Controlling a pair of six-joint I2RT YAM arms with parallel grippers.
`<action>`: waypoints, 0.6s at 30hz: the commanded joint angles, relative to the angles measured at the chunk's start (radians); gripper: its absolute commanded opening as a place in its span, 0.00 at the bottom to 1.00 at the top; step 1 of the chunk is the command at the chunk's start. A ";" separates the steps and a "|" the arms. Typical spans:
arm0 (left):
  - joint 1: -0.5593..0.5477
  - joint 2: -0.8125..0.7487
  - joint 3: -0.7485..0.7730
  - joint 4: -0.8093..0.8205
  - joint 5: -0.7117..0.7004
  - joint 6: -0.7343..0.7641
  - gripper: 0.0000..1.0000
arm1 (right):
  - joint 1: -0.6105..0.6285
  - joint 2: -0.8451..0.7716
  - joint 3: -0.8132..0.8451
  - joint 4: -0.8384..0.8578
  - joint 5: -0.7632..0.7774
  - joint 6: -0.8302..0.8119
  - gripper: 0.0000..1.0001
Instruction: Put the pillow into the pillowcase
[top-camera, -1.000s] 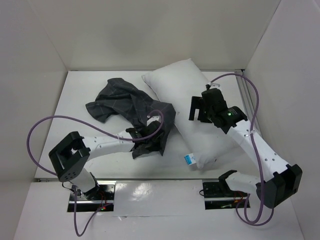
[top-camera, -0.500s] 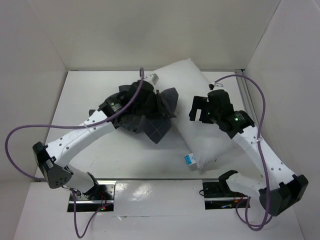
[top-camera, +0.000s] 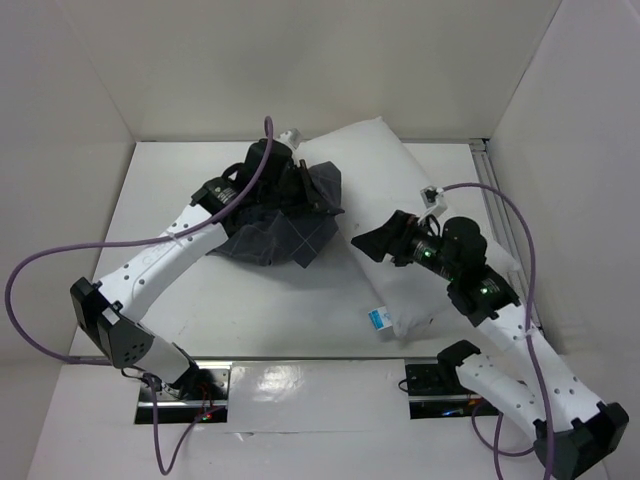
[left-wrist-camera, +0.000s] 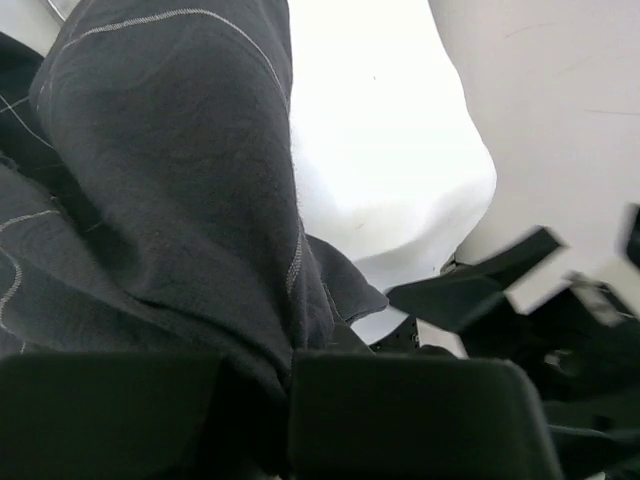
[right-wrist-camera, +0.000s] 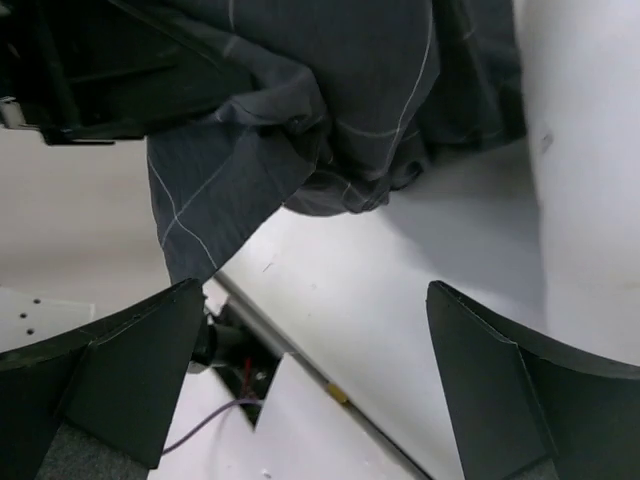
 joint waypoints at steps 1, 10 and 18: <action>0.006 0.011 0.007 0.061 0.032 -0.005 0.00 | 0.014 0.037 -0.082 0.288 -0.164 0.146 0.99; 0.015 0.011 -0.002 0.070 0.032 -0.005 0.00 | 0.229 0.246 -0.089 0.556 -0.118 0.201 0.99; 0.015 0.020 -0.002 0.079 0.041 -0.005 0.00 | 0.362 0.370 -0.025 0.591 0.029 0.189 0.40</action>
